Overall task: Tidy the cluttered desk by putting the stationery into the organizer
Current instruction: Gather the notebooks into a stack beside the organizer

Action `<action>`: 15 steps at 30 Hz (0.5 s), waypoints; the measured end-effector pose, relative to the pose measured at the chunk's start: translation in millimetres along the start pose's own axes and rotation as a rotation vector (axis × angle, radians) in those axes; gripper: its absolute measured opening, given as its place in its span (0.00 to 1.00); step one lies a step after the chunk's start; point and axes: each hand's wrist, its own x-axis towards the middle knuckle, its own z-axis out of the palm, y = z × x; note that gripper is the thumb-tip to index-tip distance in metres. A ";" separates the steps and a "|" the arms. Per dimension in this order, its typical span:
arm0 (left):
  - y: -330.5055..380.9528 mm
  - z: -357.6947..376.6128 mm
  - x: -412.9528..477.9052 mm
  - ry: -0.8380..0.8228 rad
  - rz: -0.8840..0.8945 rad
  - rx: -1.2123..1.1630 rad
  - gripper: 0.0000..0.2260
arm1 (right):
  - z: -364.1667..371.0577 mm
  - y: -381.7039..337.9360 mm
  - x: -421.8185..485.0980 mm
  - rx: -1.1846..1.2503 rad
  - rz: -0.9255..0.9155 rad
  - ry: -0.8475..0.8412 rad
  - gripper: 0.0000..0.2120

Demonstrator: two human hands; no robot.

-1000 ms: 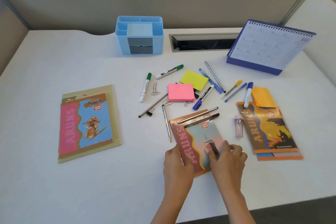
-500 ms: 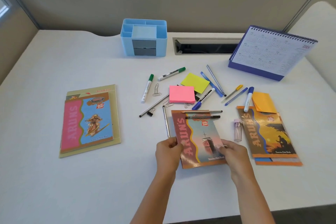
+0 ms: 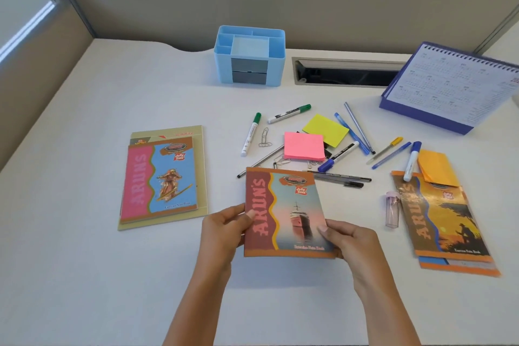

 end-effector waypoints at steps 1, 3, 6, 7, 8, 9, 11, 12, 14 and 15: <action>-0.6 -9.7 -2.5 0.022 0.016 -0.009 0.07 | 7.9 -1.7 -2.2 -0.004 -0.012 -0.003 0.08; -2.1 -29.8 -3.9 0.099 0.055 -0.012 0.09 | 29.9 -4.3 -3.5 -0.040 -0.042 0.002 0.09; -1.2 -62.8 5.3 0.271 0.109 0.073 0.10 | 75.1 -7.1 0.6 -0.111 -0.089 0.008 0.08; 0.5 -74.0 10.7 0.336 0.127 0.128 0.11 | 91.5 -7.9 3.5 -0.145 -0.105 0.007 0.08; 3.3 -84.8 16.7 0.413 0.147 0.189 0.12 | 108.2 -8.9 6.5 -0.177 -0.119 0.000 0.07; 7.5 -95.2 22.4 0.501 0.171 0.258 0.13 | 125.1 -10.2 9.6 -0.201 -0.131 -0.013 0.07; 18.2 -114.0 33.0 0.650 0.236 0.391 0.13 | 157.8 -13.4 15.1 -0.242 -0.147 -0.040 0.07; 23.8 -121.8 38.3 0.690 0.271 0.436 0.13 | 173.0 -14.8 17.6 -0.263 -0.155 -0.046 0.07; 33.8 -133.7 49.0 0.744 0.327 0.504 0.10 | 199.8 -18.0 22.6 -0.299 -0.177 -0.050 0.08; 37.5 -138.7 54.0 0.770 0.340 0.539 0.09 | 211.6 -19.7 24.9 -0.313 -0.189 -0.051 0.09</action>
